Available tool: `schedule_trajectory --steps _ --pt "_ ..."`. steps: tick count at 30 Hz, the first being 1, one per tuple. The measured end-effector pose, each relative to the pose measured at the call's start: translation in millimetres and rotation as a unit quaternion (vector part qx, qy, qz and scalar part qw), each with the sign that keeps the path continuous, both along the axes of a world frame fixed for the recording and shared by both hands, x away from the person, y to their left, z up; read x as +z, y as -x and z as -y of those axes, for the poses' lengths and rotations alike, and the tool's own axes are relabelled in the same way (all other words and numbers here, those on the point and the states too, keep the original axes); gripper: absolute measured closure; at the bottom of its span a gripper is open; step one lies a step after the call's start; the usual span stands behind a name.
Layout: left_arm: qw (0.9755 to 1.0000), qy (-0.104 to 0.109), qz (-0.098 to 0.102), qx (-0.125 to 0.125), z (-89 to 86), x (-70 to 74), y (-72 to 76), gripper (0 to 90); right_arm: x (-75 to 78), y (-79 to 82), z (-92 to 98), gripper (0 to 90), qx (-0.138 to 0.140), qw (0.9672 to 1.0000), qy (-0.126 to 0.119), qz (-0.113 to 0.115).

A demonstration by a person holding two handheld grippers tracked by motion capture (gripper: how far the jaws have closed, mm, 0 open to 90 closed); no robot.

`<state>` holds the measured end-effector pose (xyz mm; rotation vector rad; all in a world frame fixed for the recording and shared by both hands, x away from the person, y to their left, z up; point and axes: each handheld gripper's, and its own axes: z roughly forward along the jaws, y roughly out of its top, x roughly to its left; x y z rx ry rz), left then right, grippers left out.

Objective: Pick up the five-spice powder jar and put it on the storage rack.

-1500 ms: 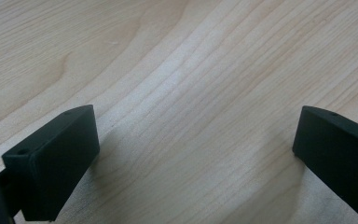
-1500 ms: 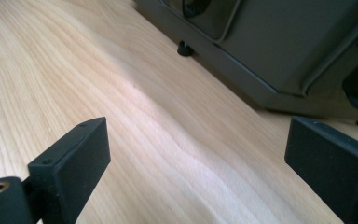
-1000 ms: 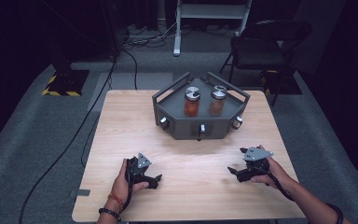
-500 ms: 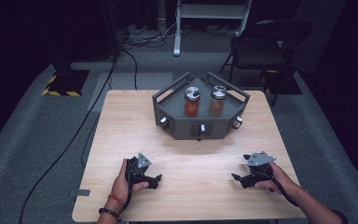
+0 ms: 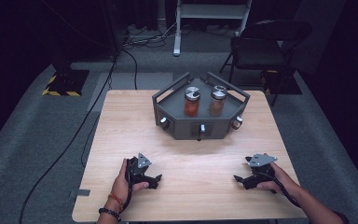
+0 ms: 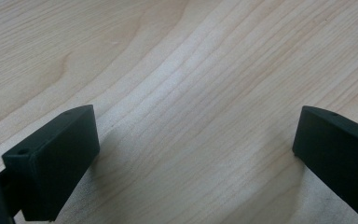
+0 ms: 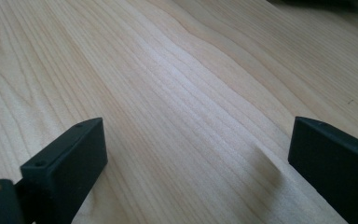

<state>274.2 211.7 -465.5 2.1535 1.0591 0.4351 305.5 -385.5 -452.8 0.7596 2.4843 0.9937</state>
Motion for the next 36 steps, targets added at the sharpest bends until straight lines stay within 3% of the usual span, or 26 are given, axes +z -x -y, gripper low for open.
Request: schedule_trajectory --steps 11,36 --pt "1.0000 0.000 0.000 0.000 0.0 0.0 0.0 0.3 -1.9 -10.7 9.7 0.9 -0.012 0.9991 -0.022 -0.035" --pt "1.0000 0.000 0.000 0.000 0.1 0.0 0.1 0.3 -1.9 -13.2 9.4 0.0 -0.010 0.9990 -0.022 -0.038"
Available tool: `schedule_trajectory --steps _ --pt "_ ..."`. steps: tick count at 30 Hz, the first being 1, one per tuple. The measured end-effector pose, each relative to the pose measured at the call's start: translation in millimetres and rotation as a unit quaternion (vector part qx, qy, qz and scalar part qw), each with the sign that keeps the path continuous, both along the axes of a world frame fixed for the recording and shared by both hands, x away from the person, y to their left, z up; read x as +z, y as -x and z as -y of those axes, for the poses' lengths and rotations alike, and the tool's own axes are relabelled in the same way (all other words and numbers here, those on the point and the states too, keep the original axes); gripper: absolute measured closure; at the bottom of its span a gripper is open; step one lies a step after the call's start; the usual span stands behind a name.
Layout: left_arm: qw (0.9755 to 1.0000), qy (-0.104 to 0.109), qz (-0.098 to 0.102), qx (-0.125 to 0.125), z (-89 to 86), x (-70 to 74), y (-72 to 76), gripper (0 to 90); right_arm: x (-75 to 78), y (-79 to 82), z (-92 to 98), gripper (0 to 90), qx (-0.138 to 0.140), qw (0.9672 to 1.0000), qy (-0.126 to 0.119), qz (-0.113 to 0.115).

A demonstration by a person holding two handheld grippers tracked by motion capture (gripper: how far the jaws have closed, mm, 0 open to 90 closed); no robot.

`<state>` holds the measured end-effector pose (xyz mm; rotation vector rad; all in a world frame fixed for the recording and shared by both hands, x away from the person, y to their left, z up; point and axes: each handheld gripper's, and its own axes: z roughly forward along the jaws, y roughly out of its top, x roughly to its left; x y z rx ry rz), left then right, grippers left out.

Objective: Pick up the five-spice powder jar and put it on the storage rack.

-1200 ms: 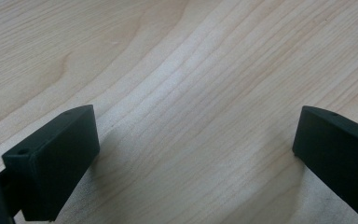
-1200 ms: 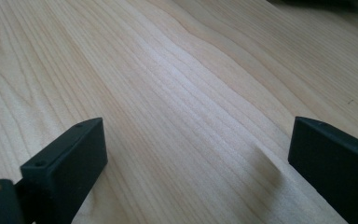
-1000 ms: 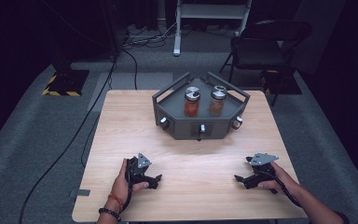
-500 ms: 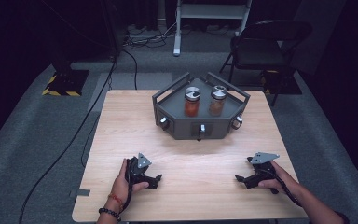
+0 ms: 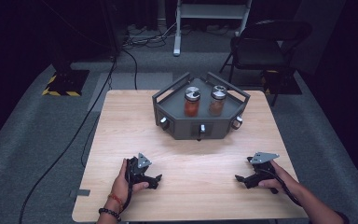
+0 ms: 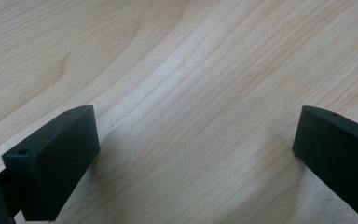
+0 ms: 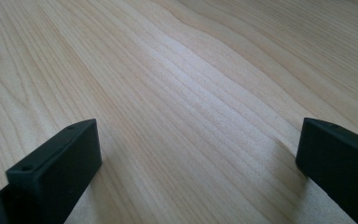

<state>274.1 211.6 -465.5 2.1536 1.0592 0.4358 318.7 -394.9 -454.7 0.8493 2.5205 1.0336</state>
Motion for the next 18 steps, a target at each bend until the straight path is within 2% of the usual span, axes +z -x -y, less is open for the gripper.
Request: schedule_trajectory --steps 18 --pt "1.0000 0.000 -0.001 -0.002 -0.3 0.1 -0.9 0.3 0.0 1.5 -1.3 0.0 -0.006 1.0000 0.000 0.000"
